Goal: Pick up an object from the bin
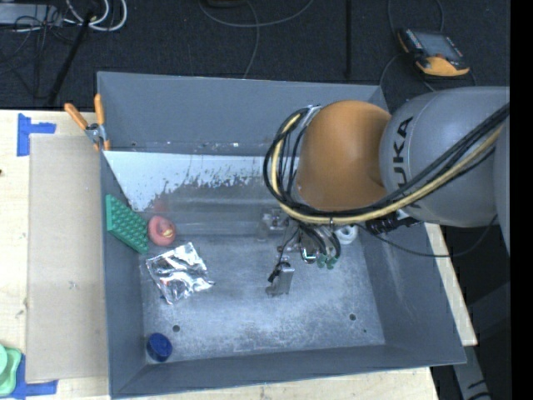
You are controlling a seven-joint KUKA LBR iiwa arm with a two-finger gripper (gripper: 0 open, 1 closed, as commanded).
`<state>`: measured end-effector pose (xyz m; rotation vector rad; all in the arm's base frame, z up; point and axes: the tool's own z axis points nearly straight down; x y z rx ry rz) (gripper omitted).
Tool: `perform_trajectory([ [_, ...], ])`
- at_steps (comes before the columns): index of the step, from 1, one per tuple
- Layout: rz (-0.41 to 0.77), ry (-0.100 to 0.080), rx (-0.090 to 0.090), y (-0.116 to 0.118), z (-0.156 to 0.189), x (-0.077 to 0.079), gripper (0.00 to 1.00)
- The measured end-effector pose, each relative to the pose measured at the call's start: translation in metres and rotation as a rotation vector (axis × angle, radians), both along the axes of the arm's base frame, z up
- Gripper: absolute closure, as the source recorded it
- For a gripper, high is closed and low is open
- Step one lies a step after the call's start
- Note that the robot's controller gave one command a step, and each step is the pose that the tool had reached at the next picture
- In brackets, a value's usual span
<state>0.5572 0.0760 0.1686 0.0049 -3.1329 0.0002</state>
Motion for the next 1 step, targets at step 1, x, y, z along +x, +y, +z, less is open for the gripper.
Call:
perform_trajectory([
  [1, 0.137, -0.006, 0.003, 0.0701, -0.073, 0.0349, 0.0],
])
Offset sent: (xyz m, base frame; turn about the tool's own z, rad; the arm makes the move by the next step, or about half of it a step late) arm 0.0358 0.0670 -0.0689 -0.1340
